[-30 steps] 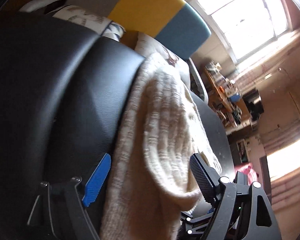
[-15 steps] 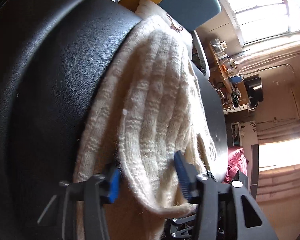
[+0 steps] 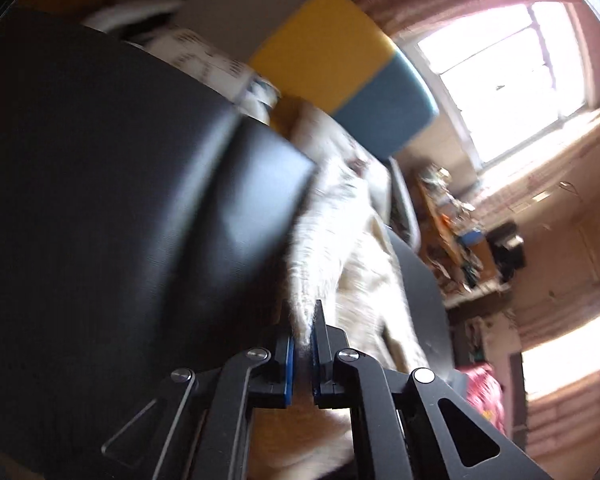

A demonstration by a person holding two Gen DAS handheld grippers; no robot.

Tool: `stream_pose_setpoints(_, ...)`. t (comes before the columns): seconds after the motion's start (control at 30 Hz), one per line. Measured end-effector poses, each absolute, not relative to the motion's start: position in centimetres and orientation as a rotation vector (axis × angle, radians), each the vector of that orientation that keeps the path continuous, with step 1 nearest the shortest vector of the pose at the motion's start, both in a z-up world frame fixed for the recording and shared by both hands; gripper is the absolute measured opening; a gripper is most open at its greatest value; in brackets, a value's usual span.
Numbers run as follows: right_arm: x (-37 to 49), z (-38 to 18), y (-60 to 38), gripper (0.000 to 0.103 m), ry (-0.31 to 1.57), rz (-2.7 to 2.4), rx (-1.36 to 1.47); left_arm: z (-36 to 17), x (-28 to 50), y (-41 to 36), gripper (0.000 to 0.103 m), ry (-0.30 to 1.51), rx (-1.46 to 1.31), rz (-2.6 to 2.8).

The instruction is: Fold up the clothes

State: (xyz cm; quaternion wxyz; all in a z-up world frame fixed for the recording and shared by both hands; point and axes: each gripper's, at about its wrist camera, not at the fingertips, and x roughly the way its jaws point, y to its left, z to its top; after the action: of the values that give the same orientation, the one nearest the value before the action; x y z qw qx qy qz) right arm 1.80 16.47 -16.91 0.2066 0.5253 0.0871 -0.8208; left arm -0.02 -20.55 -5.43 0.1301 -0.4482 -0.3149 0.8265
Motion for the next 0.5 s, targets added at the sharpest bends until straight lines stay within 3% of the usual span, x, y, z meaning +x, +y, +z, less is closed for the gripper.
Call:
stream_pose_setpoints(0.17,1.1,-16.5,17.0,0.103,0.185,-2.319,1.530,-8.2,0.2,-24.5,0.007,-0.825,-1.477,2.505)
stream_pose_setpoints(0.23,0.2,-16.1,16.4,0.102,0.194,-2.277,1.639,-8.9,0.1,-25.2,0.013,-0.845,-1.523,2.504)
stream_pose_setpoints(0.3,-0.5,-14.5,16.6,0.081,0.088,-2.262,1.608,-9.2,0.9,-26.0,0.018,-0.855,-1.527,2.534)
stream_pose_setpoints(0.43,-3.1,-11.0,17.0,0.081,-0.102,-2.352,1.481,-8.4,2.1,-26.3,0.054,-0.856,-1.452,2.573)
stream_pose_setpoints(0.5,-4.5,-10.7,15.9,0.081,-0.103,-2.380,1.488,-8.0,2.2,-26.1,0.058,-0.806,-1.454,2.581)
